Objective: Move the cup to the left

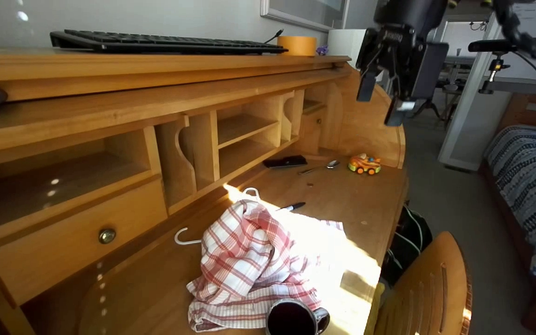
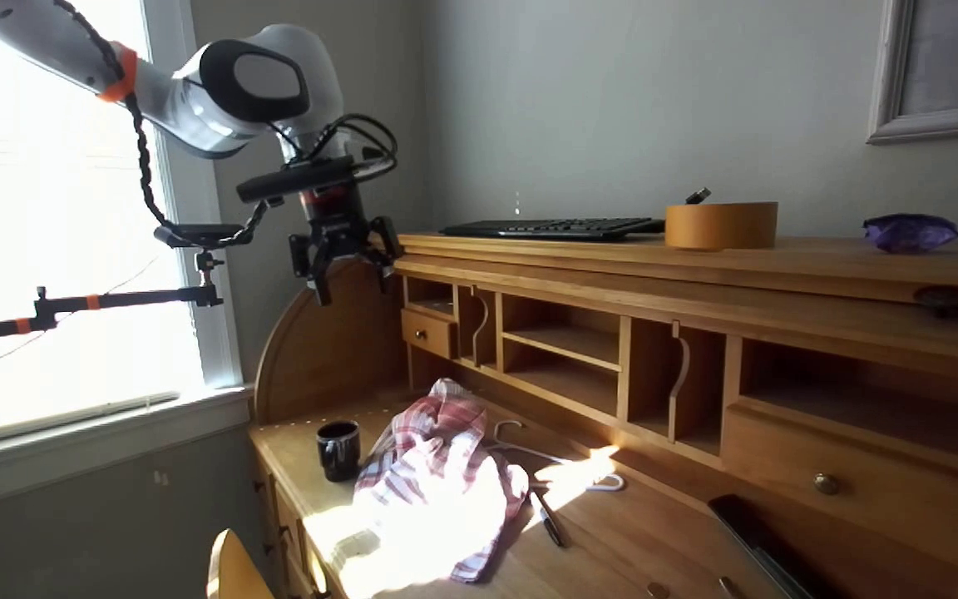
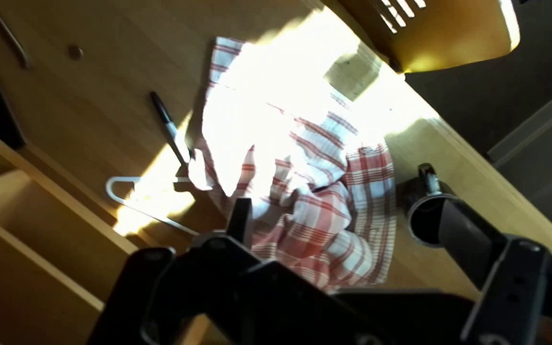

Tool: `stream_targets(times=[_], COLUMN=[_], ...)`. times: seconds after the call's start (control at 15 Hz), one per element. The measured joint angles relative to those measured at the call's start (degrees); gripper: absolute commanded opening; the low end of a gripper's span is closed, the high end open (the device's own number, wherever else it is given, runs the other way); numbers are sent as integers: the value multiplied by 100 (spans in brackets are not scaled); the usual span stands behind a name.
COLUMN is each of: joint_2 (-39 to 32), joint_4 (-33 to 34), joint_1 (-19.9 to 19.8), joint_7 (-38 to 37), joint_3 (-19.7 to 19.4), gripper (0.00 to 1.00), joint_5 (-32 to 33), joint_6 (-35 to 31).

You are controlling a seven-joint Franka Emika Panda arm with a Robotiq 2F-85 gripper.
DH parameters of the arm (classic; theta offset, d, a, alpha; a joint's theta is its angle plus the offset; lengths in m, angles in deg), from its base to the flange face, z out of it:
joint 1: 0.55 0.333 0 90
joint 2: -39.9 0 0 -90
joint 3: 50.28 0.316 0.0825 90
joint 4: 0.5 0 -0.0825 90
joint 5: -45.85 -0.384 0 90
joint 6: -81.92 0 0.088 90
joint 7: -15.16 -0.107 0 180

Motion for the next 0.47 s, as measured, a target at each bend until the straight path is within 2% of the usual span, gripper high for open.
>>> stream_targets(times=[0.27, 0.47], joint_2=[104, 88], joint_4=[469, 477], joint_1=[-358, -367], joint_7=[-3, -25], joint_3=[-497, -478], gripper=[100, 100], joint_5=[-208, -231], joint_6=[360, 361])
